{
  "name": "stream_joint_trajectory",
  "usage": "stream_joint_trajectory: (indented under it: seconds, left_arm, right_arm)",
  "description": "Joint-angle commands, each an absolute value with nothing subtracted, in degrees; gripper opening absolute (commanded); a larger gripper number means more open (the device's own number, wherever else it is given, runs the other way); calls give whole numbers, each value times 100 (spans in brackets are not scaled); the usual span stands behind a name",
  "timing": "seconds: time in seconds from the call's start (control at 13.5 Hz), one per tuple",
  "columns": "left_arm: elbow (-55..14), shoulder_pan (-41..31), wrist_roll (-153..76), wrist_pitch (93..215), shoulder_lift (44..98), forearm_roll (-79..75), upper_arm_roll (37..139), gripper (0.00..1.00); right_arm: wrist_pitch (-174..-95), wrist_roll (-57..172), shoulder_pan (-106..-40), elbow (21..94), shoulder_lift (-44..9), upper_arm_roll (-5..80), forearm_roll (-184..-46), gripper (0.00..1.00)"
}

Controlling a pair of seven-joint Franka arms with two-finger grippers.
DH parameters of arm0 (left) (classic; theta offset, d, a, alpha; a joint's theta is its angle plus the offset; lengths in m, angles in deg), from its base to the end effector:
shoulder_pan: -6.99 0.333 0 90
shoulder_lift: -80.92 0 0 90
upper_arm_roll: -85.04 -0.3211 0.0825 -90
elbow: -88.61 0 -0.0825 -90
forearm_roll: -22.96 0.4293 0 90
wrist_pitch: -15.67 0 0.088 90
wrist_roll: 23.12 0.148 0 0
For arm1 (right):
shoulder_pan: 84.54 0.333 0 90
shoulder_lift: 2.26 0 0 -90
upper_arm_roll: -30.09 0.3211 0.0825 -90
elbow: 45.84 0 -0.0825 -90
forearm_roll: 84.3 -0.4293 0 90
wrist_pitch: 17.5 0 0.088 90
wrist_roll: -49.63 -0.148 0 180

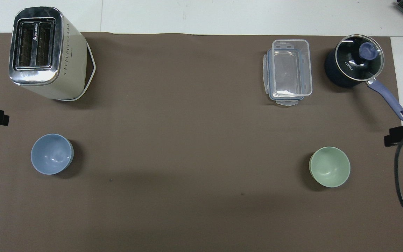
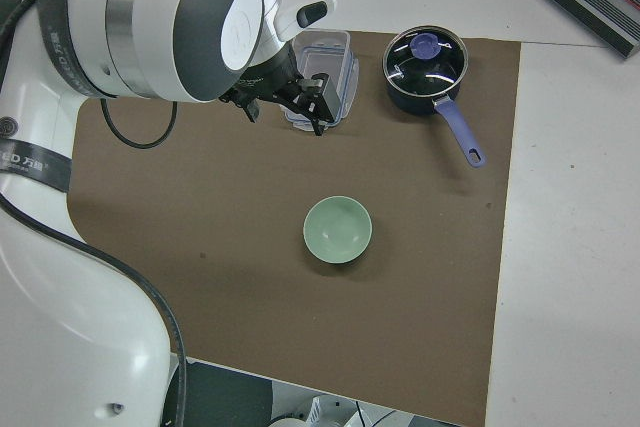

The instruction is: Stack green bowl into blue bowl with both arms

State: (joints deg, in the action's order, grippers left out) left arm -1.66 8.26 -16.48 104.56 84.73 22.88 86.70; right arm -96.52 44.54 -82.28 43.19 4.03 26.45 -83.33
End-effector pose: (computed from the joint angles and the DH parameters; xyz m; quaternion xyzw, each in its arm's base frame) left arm 0.5786 -0.0047 0.6236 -0.9979 0.0613 -0.0211 0.0014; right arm 0.5403 -0.0177 0.6438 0.9978 -0.0574 -0.0324 0.0059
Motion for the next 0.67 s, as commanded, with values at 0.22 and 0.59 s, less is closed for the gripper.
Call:
stream_joint_trajectory:
  seconds: [0.22, 0.59]
  left_arm:
    - [-51, 893, -1617, 10269, 8461, 2305, 8688, 100]
    - [-51, 884, -1635, 10268, 8461, 2305, 8697, 100]
  right_arm:
    - [-9616, 4594, -8296, 4345, 442, 2631, -8378, 100]
    - [-9616, 4594, -8296, 4354, 442, 2631, -8378, 100]
